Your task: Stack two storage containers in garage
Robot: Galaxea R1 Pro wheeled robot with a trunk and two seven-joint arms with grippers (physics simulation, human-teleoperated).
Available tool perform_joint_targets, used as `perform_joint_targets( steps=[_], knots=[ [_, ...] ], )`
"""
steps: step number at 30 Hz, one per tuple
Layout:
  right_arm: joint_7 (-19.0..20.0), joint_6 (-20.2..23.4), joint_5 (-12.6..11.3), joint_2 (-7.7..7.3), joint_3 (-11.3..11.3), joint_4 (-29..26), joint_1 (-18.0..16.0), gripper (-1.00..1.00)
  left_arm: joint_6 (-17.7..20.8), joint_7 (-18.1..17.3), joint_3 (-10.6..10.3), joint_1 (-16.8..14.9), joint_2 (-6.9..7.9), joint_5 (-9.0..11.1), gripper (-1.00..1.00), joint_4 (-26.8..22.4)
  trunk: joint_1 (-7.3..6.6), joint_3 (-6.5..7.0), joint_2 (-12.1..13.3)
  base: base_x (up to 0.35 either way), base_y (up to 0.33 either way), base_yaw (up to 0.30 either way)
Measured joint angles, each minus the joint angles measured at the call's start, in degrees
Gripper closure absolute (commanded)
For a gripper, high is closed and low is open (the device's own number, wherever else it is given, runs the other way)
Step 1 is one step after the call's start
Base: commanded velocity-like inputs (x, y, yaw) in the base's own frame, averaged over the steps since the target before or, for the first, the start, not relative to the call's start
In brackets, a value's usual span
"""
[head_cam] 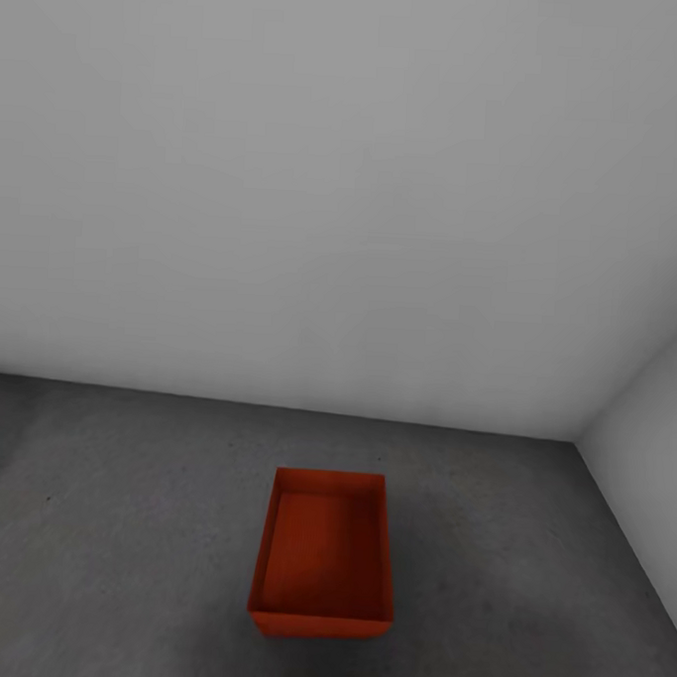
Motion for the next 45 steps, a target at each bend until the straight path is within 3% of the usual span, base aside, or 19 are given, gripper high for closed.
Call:
perform_joint_targets(
  steps=[7,18,24,30,35,45],
  knots=[
    [0.0,0.0,0.0,0.13,0.0,0.0,0.0,-1.0,0.0,-0.1,-0.1,0.2,0.06,0.3,-1.0,0.4,0.0,0.65,0.0,0.0,0.0,0.0],
    [0.0,-0.6,0.1,0.15,0.1,0.0,1.2,-1.0,-0.2,-0.1,-0.2,4.0,0.09,0.3,-1.0,0.5,0.0,1.66,0.0,0.0,0.0,0.0],
    [0.6,-0.8,0.1,0.16,0.1,0.0,1.6,-1.0,-3.2,-0.5,-0.2,4.7,0.09,0.4,-1.0,0.5,0.0,2.21,0.0,0.0,0.0,0.0],
    [0.9,-0.8,0.1,0.16,0.1,0.0,1.7,-1.0,-3.4,-3.7,-0.2,4.8,0.87,0.6,-1.0,0.6,0.0,2.77,0.0,0.0,0.0,0.0],
    [1.0,-0.8,0.1,0.16,0.0,0.0,1.7,-1.0,-3.3,-10.4,-0.1,4.8,2.39,0.6,-1.0,0.6,0.0,3.23,0.0,0.0,0.0,0.0],
    [1.0,-0.8,0.0,0.16,0.0,0.0,1.7,-1.0,-3.8,-12.1,-0.1,4.8,2.6,0.6,-1.0,0.5,0.0,4.15,0.0,0.0,0.0,0.0]
  ],
)
